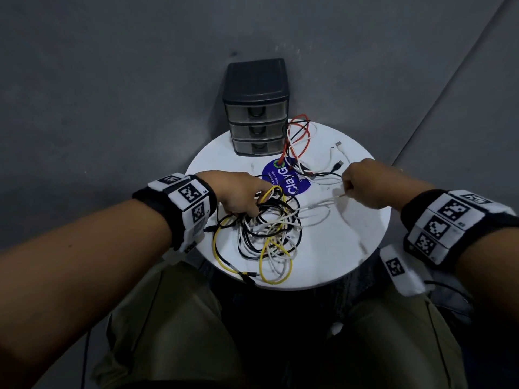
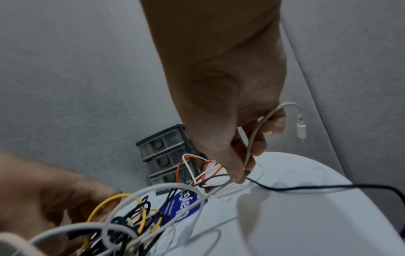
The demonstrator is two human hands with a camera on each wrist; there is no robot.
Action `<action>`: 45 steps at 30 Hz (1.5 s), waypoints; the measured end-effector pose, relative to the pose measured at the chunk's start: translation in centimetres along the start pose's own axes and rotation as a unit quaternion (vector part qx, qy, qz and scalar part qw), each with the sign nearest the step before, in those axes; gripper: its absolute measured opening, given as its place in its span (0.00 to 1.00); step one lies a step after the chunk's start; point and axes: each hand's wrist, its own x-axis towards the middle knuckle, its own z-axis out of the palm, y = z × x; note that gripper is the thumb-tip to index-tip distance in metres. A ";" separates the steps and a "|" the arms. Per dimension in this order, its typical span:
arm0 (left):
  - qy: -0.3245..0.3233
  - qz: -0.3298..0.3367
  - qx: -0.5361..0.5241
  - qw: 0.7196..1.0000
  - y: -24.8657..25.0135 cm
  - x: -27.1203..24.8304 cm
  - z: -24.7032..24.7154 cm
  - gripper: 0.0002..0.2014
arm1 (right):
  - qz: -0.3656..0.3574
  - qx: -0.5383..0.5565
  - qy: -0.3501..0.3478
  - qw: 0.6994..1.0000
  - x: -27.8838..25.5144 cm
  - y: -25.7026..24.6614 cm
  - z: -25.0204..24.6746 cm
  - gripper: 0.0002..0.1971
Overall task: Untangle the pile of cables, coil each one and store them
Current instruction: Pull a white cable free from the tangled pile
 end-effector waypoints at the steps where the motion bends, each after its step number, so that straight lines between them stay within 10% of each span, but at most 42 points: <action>1: 0.003 -0.001 -0.002 1.000 -0.1 0.0 0.0 0.13 | 0.006 -0.005 0.001 1.000 0.0 0.4 -0.1 0.08; 27: 0.030 0.006 0.061 0.998 0.1 -0.9 -0.4 0.08 | -0.142 0.103 -0.043 0.984 -0.2 -2.8 1.7 0.25; 33: 0.031 -0.021 -0.033 0.999 -0.7 -1.5 -0.6 0.07 | -0.244 0.142 0.108 0.953 -3.1 -4.4 -2.8 0.18; 39: 0.059 -0.056 -0.078 0.994 0.0 -2.1 -1.1 0.13 | -0.356 0.119 -0.149 0.915 -6.3 -10.5 -2.5 0.09; 45: 0.093 -0.016 -0.175 0.980 0.7 -3.4 -0.4 0.09 | -0.359 0.032 -0.142 0.922 -6.1 -12.9 0.5 0.18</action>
